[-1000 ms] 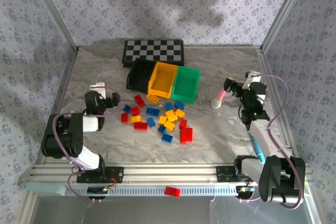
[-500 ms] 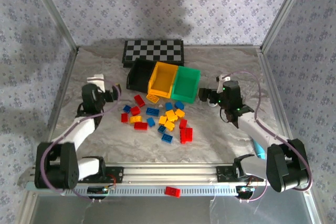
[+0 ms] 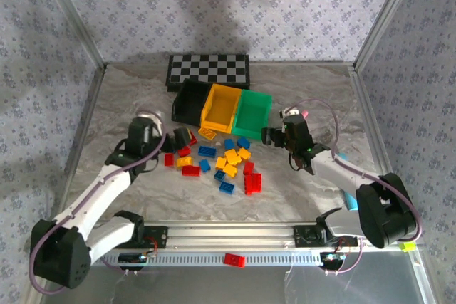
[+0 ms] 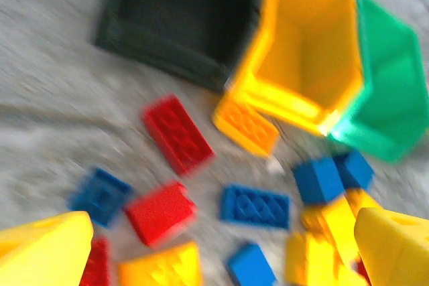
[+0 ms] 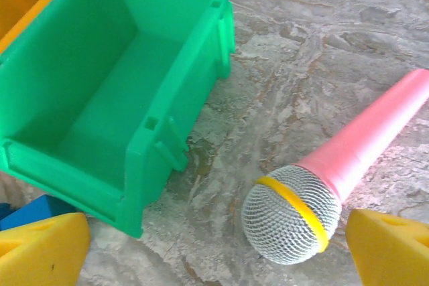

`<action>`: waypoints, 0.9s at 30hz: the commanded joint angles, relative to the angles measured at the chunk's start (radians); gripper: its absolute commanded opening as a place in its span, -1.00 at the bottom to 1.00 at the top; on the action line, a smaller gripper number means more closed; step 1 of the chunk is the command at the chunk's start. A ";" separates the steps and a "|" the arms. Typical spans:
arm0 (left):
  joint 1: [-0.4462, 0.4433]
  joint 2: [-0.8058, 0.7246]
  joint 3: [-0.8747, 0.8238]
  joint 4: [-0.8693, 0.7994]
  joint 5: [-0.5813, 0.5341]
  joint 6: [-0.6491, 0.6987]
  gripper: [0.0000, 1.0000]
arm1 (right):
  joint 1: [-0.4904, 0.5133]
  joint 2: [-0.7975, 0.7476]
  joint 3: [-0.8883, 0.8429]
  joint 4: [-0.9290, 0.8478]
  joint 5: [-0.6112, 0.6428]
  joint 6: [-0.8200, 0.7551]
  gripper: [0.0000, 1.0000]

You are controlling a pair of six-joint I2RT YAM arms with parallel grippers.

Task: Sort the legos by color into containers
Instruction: Pick up the lego from the middle-left of the table.

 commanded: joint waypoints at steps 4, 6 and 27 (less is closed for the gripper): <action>-0.256 0.008 -0.022 -0.090 -0.112 -0.177 0.91 | -0.008 -0.040 0.029 -0.068 0.149 0.032 1.00; -0.340 0.037 -0.009 -0.089 -0.147 -0.201 0.90 | -0.024 -0.064 0.006 -0.064 0.169 0.067 1.00; -0.839 0.814 0.668 -0.412 -0.273 -0.167 0.32 | -0.130 -0.114 -0.030 -0.083 0.114 0.135 1.00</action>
